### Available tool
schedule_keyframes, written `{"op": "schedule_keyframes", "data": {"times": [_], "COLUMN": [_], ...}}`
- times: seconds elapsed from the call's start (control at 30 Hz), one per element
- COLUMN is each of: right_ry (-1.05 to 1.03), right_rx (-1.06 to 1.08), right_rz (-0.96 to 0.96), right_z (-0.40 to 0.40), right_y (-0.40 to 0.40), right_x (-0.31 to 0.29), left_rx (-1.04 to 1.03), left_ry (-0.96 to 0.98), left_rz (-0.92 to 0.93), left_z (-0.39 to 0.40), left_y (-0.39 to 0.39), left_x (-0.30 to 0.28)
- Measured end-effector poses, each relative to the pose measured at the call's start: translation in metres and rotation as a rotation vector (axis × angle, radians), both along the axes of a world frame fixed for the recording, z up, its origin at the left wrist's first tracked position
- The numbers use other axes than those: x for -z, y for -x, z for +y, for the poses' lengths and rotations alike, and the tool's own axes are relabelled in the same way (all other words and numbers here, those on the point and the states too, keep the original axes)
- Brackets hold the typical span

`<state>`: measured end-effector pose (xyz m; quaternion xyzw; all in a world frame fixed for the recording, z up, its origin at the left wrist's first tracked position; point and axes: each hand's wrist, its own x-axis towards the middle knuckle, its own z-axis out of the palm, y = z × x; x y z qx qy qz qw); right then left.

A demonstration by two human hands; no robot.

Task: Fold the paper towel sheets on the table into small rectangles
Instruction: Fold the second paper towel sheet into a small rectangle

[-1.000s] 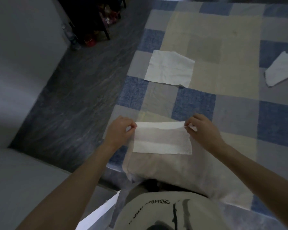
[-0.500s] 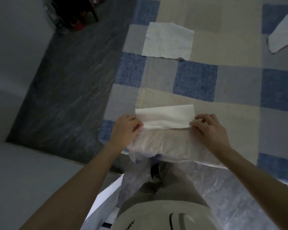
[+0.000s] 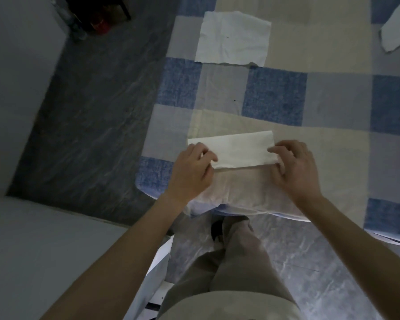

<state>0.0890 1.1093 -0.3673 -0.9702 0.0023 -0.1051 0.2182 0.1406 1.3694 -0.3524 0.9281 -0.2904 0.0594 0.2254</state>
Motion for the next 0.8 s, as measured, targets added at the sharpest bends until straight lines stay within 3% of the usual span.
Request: {"op": "schedule_keyframes", "data": {"times": [0.13, 0.27, 0.47, 0.8], "right_ry": [-0.158, -0.184, 0.164, 0.221], "right_rx": [-0.033, -0.098, -0.143, 0.15], "right_rz": [-0.024, 0.089, 0.333, 0.425], "right_z": [0.041, 0.074, 0.071, 0.031], "right_y": [-0.024, -0.049, -0.046, -0.038], "right_x": [-0.016, -0.003, 0.031, 0.033], "left_rx": [0.029, 0.002, -0.019, -0.158], "left_ry": [0.091, -0.021, -0.283, -0.403], "left_rz": [0.086, 0.197, 0.219, 0.199], "left_z": [-0.043, -0.057, -0.032, -0.017], "left_y": [-0.014, -0.027, -0.024, -0.029], "left_x": [0.004, 0.033, 0.053, 0.056]}}
